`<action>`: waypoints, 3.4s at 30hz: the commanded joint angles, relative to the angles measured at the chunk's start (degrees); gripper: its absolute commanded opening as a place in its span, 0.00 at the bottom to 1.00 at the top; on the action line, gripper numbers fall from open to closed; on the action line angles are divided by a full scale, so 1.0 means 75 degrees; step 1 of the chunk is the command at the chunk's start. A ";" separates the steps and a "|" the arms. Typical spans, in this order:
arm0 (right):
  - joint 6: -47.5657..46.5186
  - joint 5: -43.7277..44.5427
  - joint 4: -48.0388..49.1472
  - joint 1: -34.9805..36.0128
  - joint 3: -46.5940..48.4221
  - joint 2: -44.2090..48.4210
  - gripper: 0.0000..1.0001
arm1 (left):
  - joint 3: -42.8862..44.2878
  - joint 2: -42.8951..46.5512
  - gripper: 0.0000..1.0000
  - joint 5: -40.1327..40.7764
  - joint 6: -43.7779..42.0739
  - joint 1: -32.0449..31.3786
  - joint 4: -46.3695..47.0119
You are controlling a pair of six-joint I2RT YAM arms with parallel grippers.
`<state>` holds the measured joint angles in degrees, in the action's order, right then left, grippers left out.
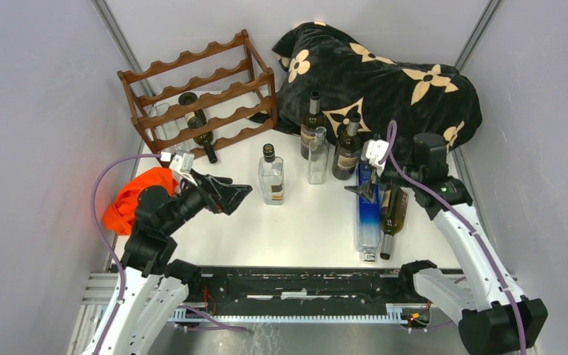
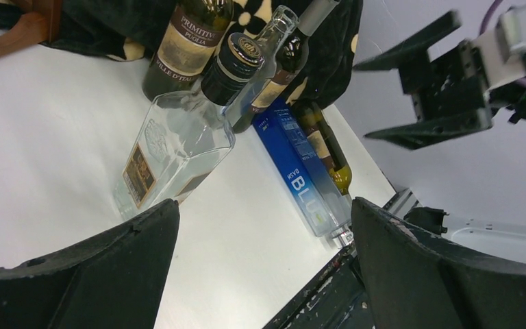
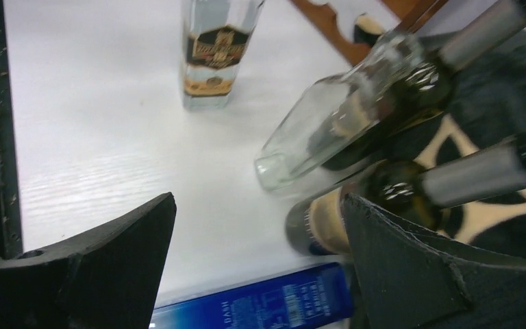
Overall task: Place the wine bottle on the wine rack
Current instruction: Pick up the wine bottle from the center of the board.
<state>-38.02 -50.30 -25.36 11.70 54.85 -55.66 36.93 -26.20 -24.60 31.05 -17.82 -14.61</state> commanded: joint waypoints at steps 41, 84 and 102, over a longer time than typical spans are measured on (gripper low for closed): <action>-0.1186 -0.0588 0.0840 -0.0470 -0.2966 0.0213 0.98 | 0.1797 -0.1971 0.98 0.3379 -0.0458 -0.4348 -0.0493; -0.1306 -0.0488 0.0654 -0.0469 -0.2922 0.0184 0.98 | 0.5270 -0.6654 0.77 0.8389 -0.1046 -0.4486 -0.2585; -0.1376 -0.0526 0.0506 -0.0467 -0.2851 0.0082 0.98 | 0.5488 -0.7118 0.02 0.7619 -0.2298 -0.4359 -0.2458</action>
<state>-47.05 -53.49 -21.39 8.45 32.38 -54.48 75.66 -81.08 32.73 19.57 -50.54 -33.08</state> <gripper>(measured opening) 0.979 0.417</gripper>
